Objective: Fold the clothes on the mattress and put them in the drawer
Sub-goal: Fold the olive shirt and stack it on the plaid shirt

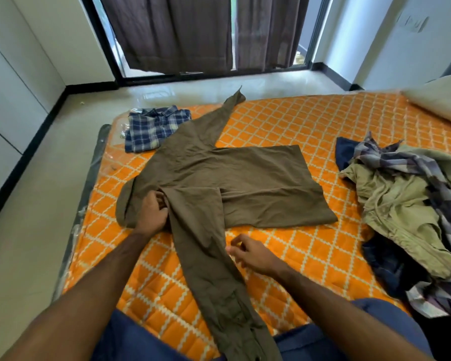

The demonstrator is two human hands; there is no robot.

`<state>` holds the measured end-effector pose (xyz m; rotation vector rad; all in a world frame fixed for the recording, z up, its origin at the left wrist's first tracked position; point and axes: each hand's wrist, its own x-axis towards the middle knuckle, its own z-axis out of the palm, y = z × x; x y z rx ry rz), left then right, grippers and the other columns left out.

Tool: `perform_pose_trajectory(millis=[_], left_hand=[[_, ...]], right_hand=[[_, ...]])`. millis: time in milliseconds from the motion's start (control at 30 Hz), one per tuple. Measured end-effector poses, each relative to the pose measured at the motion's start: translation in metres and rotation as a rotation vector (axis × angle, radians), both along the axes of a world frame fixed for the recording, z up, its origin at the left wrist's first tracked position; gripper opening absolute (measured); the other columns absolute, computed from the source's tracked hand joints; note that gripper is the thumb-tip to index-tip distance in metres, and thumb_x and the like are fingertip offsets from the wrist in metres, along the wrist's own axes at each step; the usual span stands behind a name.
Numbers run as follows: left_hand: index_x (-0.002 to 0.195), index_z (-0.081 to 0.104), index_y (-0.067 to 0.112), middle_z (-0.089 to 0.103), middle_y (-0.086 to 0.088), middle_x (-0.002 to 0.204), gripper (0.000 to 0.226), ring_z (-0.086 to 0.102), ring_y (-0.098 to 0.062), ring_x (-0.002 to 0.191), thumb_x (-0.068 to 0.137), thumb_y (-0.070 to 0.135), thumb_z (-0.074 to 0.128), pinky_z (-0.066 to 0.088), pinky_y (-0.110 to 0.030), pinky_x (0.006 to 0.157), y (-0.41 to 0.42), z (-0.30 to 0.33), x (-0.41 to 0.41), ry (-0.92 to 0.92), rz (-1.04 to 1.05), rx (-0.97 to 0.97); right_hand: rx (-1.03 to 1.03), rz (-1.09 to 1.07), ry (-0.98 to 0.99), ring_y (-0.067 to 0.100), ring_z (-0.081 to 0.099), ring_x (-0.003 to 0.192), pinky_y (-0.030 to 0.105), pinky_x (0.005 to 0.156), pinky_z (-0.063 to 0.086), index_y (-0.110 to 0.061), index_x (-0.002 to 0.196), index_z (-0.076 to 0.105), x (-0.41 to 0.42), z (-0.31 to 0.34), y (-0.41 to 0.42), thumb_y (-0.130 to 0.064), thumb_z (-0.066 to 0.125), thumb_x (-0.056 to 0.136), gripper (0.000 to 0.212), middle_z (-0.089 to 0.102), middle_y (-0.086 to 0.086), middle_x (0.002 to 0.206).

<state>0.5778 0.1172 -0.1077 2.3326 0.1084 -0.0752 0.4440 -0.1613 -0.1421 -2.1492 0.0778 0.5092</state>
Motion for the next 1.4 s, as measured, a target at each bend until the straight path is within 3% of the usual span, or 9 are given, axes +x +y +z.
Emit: perform_pose_trajectory(millis=[133, 300, 500, 733, 933, 1067, 1133, 1233, 1400], left_hand=[[0.098, 0.057, 0.007, 0.063, -0.02, 0.115, 0.008, 0.058, -0.026, 0.098, 0.101, 0.013, 0.052, 0.05, -0.044, 0.087, 0.007, 0.0, -0.004, 0.264, 0.164, -0.335], [0.095, 0.064, 0.01, 0.06, -0.009, 0.098, 0.036, 0.055, -0.026, 0.093, 0.096, 0.046, 0.062, 0.044, -0.036, 0.081, 0.0, 0.005, 0.01, 0.397, 0.266, -0.478], [0.121, 0.059, 0.005, 0.062, -0.011, 0.108, 0.03, 0.058, -0.029, 0.102, 0.092, 0.013, 0.066, 0.05, -0.04, 0.09, -0.011, 0.002, 0.032, 0.438, 0.41, -0.664], [0.136, 0.056, 0.003, 0.06, -0.009, 0.133, 0.045, 0.057, -0.032, 0.121, 0.097, 0.024, 0.066, 0.049, -0.038, 0.09, -0.001, -0.012, 0.041, 0.415, 0.493, -0.754], [0.142, 0.049, 0.006, 0.057, -0.012, 0.135, 0.053, 0.056, -0.035, 0.121, 0.098, 0.032, 0.064, 0.05, -0.046, 0.095, 0.002, -0.012, 0.043, 0.395, 0.563, -0.778], [0.13, 0.059, 0.003, 0.066, -0.013, 0.124, 0.041, 0.067, -0.03, 0.101, 0.093, 0.017, 0.071, 0.055, -0.042, 0.08, 0.009, -0.017, 0.047, 0.415, 0.521, -0.839], [0.115, 0.063, 0.004, 0.066, -0.013, 0.118, 0.018, 0.065, -0.025, 0.088, 0.098, 0.004, 0.058, 0.052, -0.043, 0.088, 0.003, -0.017, 0.044, 0.417, 0.485, -0.882], [0.113, 0.06, 0.011, 0.064, -0.007, 0.109, 0.036, 0.062, -0.019, 0.085, 0.1, -0.009, 0.033, 0.047, -0.048, 0.1, -0.001, -0.02, 0.035, 0.435, 0.418, -0.899], [0.133, 0.053, 0.001, 0.064, -0.013, 0.104, 0.033, 0.064, -0.022, 0.079, 0.1, 0.0, 0.053, 0.058, -0.036, 0.058, 0.009, -0.027, 0.027, 0.326, 0.416, -0.8]], right_hand=[[0.125, 0.153, 0.185, 0.013, 0.071, 0.099, 0.036, 0.092, 0.057, -0.015, 0.111, 0.072, -0.029, 0.0, 0.019, -0.037, 0.083, 0.083, 0.038, 0.076, 0.0, 0.107], [0.53, 0.079, 0.453, 0.023, 0.067, 0.117, 0.036, 0.105, 0.052, -0.003, 0.128, 0.067, -0.052, 0.01, 0.003, -0.02, 0.074, 0.091, 0.041, 0.071, 0.009, 0.127], [0.712, -0.059, 0.6, 0.025, 0.065, 0.115, 0.039, 0.103, 0.051, -0.003, 0.133, 0.061, -0.051, 0.018, -0.044, -0.022, 0.076, 0.088, 0.051, 0.065, 0.016, 0.132], [0.621, 0.08, 0.699, 0.021, 0.072, 0.1, 0.032, 0.092, 0.058, 0.003, 0.119, 0.068, -0.021, 0.052, -0.104, -0.02, 0.092, 0.072, 0.057, 0.072, 0.014, 0.115], [0.598, 0.006, 0.49, 0.016, 0.073, 0.091, 0.027, 0.077, 0.058, -0.014, 0.097, 0.081, 0.013, 0.1, -0.137, -0.018, 0.075, 0.085, 0.014, 0.076, 0.007, 0.104], [0.522, 0.087, 0.557, 0.023, 0.071, 0.097, 0.036, 0.087, 0.059, -0.008, 0.116, 0.074, 0.032, 0.093, -0.15, -0.026, 0.09, 0.076, 0.047, 0.07, 0.015, 0.117], [0.43, 0.239, 0.734, 0.024, 0.071, 0.106, 0.039, 0.095, 0.056, 0.001, 0.131, 0.063, 0.028, 0.073, -0.14, -0.019, 0.081, 0.086, 0.052, 0.067, 0.017, 0.128], [0.252, 0.341, 0.84, 0.014, 0.072, 0.091, 0.027, 0.081, 0.058, -0.004, 0.125, 0.062, 0.023, 0.05, -0.102, -0.021, 0.072, 0.094, 0.037, 0.072, 0.005, 0.107], [-0.17, 0.061, 0.181, 0.029, 0.07, 0.072, 0.028, 0.055, 0.052, -0.011, 0.086, 0.064, 0.073, 0.028, -0.037, -0.016, 0.059, 0.099, 0.015, 0.07, 0.013, 0.08]])
